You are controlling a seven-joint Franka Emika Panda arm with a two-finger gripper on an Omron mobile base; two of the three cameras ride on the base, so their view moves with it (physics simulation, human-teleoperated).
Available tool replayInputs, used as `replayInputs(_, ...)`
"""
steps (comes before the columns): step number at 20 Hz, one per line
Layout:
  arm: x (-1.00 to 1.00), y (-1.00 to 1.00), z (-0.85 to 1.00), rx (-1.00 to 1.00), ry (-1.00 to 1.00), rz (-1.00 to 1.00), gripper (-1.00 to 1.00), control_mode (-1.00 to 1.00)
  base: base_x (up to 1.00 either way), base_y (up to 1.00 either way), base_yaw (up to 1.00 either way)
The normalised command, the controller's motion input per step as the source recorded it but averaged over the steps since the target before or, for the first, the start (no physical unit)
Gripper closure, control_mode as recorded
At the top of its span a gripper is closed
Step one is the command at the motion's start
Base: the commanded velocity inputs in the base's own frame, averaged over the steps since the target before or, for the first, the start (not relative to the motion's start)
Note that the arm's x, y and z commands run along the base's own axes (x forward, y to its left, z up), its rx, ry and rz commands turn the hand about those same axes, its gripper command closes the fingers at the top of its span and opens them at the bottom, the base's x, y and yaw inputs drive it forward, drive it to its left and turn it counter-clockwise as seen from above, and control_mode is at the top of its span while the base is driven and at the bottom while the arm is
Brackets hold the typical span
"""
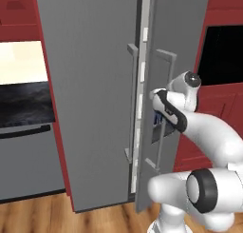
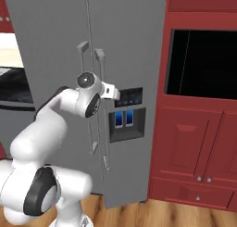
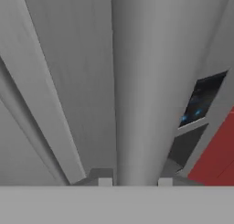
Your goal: Open the fridge, grab two sodas, and place both sodas inside the bowl with ice on the dining counter.
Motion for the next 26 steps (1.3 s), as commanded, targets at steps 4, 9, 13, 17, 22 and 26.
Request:
replayInputs(4,-0.97,-0.64,0.06,0.06,0.00,0.00,-1.00,-1.00,0.00,0.00,0.00)
replayInputs(9,-0.63,-0.20,0.06,0.02,-0.01,-0.01,-1.00,-1.00,0.00,0.00,0.00)
replayInputs(13,-0.83,-0.05,0.43,0.00,-0.09,0.00,-1.00,-1.00,0.00,0.00,0.00)
replayInputs(17,-0.49,0.19,0.63,-0.02,-0.03,0.00,-1.00,-1.00,0.00,0.00,0.00)
replayInputs(22,-0.07,0.73,0.50,-0.12,-0.01,0.00,-1.00,-1.00,0.00,0.00,0.00)
replayInputs(26,0.21,0.89,0.25,-0.15,0.03,0.00,-1.00,-1.00,0.00,0.00,0.00)
